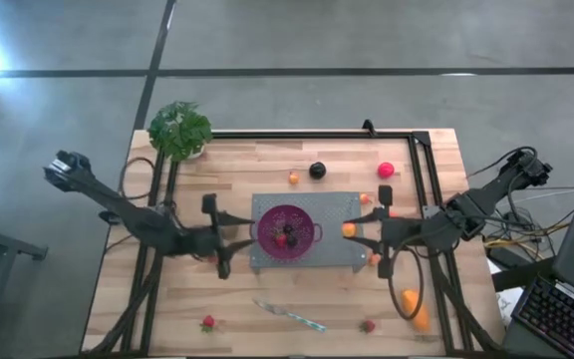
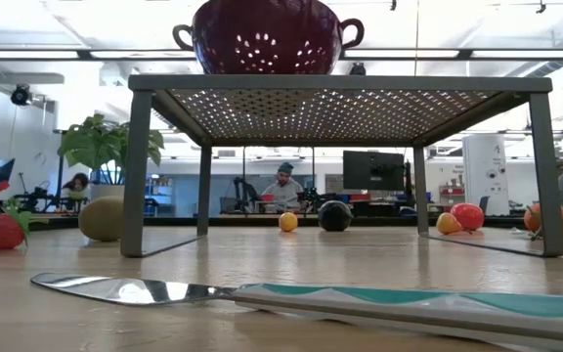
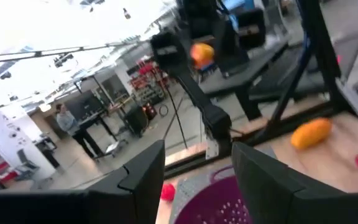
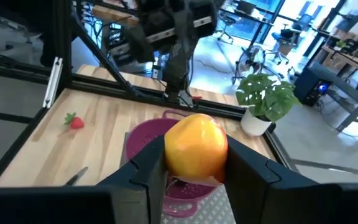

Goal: Pick & Place Fruit
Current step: Put the pear into the purple strainer bowl

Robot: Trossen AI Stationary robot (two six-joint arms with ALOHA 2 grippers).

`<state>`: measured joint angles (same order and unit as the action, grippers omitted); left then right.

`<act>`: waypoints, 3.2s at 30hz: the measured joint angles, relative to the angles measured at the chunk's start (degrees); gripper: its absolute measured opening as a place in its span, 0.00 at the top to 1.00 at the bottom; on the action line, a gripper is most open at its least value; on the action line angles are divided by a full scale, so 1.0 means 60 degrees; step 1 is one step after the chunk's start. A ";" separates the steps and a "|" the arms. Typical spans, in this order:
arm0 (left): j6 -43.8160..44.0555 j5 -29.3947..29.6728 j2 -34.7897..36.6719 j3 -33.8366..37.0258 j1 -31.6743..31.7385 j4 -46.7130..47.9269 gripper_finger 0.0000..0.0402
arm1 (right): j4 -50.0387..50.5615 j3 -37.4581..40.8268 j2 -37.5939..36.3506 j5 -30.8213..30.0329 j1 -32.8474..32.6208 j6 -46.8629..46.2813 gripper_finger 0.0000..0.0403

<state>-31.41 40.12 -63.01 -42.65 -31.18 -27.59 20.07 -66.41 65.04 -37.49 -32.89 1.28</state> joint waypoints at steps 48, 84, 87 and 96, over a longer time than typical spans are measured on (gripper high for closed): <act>1.1295 -0.4400 -0.3259 -0.2595 0.3017 -0.0685 0.31 | -0.2002 0.0656 0.0322 0.0091 0.0009 0.3650 0.68; 1.0667 -0.5774 -0.5314 -0.5042 0.3136 -0.0811 0.34 | -0.2195 0.0663 0.0747 0.0014 0.0303 0.3636 0.65; 1.0654 -0.5771 -0.5314 -0.5042 0.3134 -0.0803 0.37 | -0.2191 0.0663 0.0747 0.0018 0.0303 0.3617 0.65; 1.0479 -0.5746 -0.5314 -0.5039 0.3136 -0.0787 0.57 | -0.2199 0.0659 0.0747 0.0018 0.0296 0.3646 0.70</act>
<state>31.46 5.65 -94.89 -72.88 -12.36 -32.32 6.87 -62.46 69.52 -37.39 -31.11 23.16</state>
